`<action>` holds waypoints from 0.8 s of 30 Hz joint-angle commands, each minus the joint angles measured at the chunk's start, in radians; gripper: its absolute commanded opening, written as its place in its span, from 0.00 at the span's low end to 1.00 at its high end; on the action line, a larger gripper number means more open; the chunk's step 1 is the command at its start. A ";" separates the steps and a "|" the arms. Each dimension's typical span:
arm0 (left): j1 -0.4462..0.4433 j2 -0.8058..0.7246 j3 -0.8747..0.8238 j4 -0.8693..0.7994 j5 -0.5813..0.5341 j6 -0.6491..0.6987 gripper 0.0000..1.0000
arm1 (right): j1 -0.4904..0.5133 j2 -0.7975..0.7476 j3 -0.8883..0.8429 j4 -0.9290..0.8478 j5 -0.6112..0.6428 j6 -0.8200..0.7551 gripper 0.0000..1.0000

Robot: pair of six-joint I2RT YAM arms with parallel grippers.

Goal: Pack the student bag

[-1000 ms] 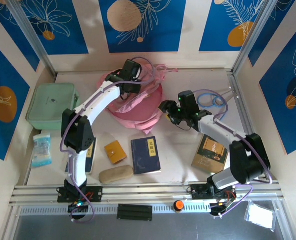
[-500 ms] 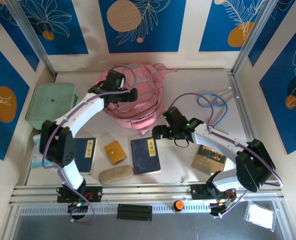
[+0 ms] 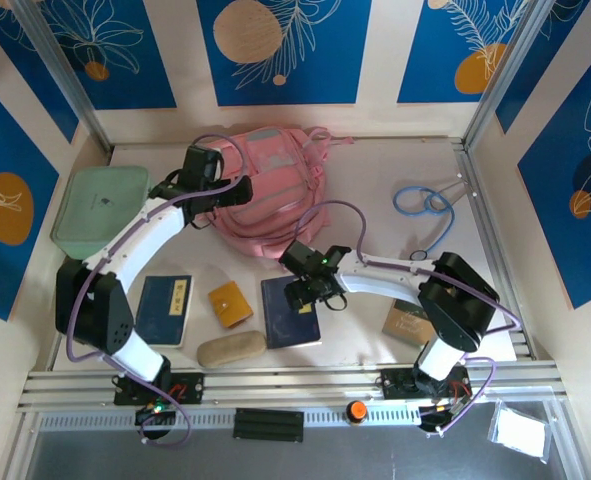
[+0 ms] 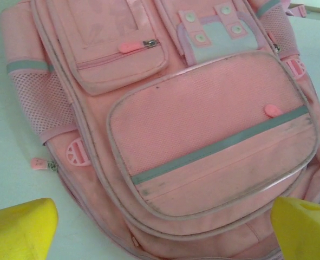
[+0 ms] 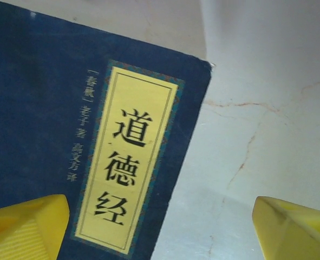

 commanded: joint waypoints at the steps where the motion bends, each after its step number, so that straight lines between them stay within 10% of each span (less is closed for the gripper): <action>1: 0.017 -0.041 -0.012 0.018 -0.012 0.008 1.00 | -0.008 0.028 0.012 -0.055 0.041 -0.001 0.88; 17: -0.031 0.010 -0.050 0.051 0.212 -0.108 0.98 | -0.206 -0.007 -0.063 -0.131 0.171 0.170 0.85; 24: -0.186 0.004 -0.145 0.050 0.316 -0.262 0.96 | -0.283 -0.148 -0.078 -0.052 0.007 0.156 0.75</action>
